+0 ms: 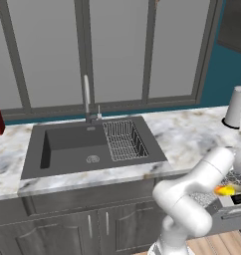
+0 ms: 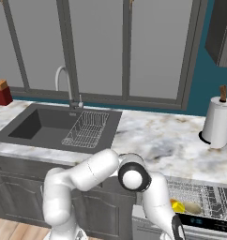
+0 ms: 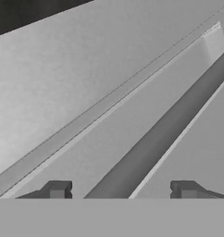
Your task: Pick up the cup and bowl from the counter, place them in the dishwasher, and close the dishwasher door.
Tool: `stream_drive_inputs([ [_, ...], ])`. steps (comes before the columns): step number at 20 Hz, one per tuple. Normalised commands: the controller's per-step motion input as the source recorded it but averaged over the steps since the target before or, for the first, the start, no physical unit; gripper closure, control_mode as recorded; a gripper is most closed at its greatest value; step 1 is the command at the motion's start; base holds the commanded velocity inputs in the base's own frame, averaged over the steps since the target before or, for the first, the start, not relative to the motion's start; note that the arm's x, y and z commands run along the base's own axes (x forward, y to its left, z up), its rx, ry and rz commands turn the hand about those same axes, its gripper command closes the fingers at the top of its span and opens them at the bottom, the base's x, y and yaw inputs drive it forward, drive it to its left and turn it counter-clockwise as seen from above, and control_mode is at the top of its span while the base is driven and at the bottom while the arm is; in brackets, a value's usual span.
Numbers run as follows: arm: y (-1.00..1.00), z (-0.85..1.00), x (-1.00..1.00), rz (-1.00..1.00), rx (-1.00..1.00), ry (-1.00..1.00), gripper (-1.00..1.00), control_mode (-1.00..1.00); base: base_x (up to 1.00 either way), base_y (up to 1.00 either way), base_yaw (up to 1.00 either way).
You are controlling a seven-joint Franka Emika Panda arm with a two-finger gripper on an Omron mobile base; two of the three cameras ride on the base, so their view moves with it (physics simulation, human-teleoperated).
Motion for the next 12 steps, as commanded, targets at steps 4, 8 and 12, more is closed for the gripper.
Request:
stream_drive_inputs([
  [4,0.0,0.0,1.0,-0.13,-0.04,0.09,-1.0,-1.0,0.0,0.0,0.0],
  [8,0.0,0.0,1.0,-0.12,-0.04,0.1,-1.0,-1.0,0.0,0.0,0.0],
  [12,0.0,0.0,1.0,-0.11,-0.02,0.09,-1.0,-1.0,0.0,0.0,0.0],
])
